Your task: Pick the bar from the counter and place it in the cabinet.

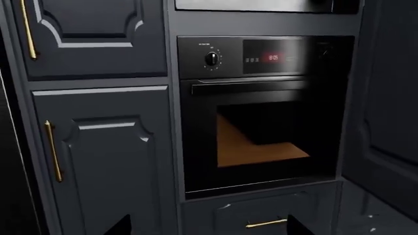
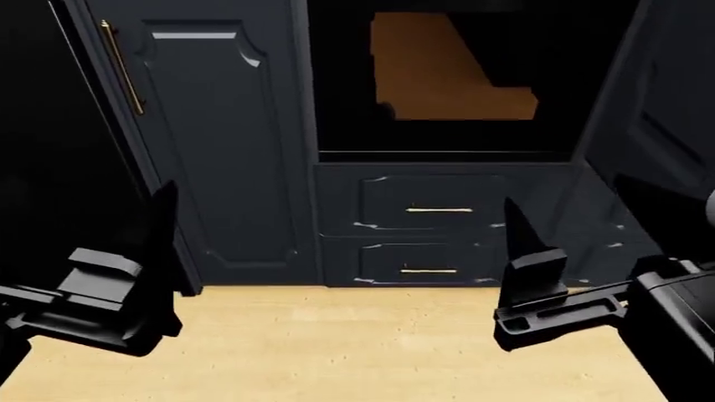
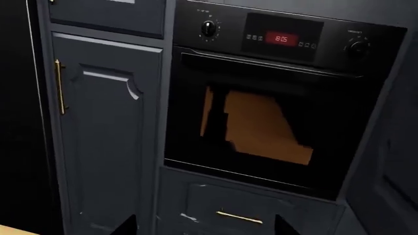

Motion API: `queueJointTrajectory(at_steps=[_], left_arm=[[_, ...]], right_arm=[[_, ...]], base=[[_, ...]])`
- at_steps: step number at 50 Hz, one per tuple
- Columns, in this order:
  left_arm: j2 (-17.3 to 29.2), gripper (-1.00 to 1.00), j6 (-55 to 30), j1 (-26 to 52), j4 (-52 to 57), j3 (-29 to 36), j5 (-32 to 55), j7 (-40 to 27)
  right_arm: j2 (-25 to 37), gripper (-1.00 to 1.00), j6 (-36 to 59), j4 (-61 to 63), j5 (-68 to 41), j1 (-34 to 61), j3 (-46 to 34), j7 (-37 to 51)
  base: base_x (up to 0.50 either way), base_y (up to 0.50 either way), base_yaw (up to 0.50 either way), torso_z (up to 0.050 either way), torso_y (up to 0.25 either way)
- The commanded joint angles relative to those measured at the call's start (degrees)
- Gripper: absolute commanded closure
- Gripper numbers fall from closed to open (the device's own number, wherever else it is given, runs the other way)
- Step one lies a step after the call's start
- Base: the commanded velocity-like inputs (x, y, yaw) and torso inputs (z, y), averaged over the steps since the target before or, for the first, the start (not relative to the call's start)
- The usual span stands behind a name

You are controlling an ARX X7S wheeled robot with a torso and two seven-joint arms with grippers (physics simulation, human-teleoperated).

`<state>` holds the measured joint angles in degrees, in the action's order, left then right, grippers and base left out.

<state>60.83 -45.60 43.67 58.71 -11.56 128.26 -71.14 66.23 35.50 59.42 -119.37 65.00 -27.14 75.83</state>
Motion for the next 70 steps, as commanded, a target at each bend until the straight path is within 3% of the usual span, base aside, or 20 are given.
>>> queueJointTrajectory(at_steps=[1, 14, 32, 47, 70], left_arm=[[4.3, -1.0, 2.2, 9.7, -0.6, 5.0, 6.8, -3.3], [6.5, -1.0, 3.3, 15.5, -0.5, 6.6, 10.9, -4.2], [7.7, -1.0, 4.6, 25.9, -0.9, 12.4, 15.6, -6.4], [7.4, -1.0, 4.6, 31.3, -1.2, 16.1, 17.8, -8.0], [8.3, -1.0, 4.6, 32.2, -1.0, 14.8, 19.4, -7.7]], right_arm=[[-5.7, -1.0, 13.5, -0.6, -19.0, -1.4, 24.7, 9.5], [-2.2, -1.0, 9.5, -0.3, -26.4, 10.6, 18.8, 12.5], [0.1, -1.0, 8.1, -1.0, -29.3, 18.2, 15.3, 11.8], [1.4, -1.0, 7.0, -0.8, -30.4, 20.9, 13.6, 11.3], [3.4, -1.0, 5.1, -0.5, -31.0, 22.6, 13.0, 11.3]], base=[[-0.5, 0.0, 0.0, 0.0, 0.0], [-0.5, 0.0, 0.0, 0.0, 0.0], [-0.5, 0.0, 0.0, 0.0, 0.0], [-0.5, 0.0, 0.0, 0.0, 0.0], [-0.46, 0.0, -0.12, 0.0, 0.0]])
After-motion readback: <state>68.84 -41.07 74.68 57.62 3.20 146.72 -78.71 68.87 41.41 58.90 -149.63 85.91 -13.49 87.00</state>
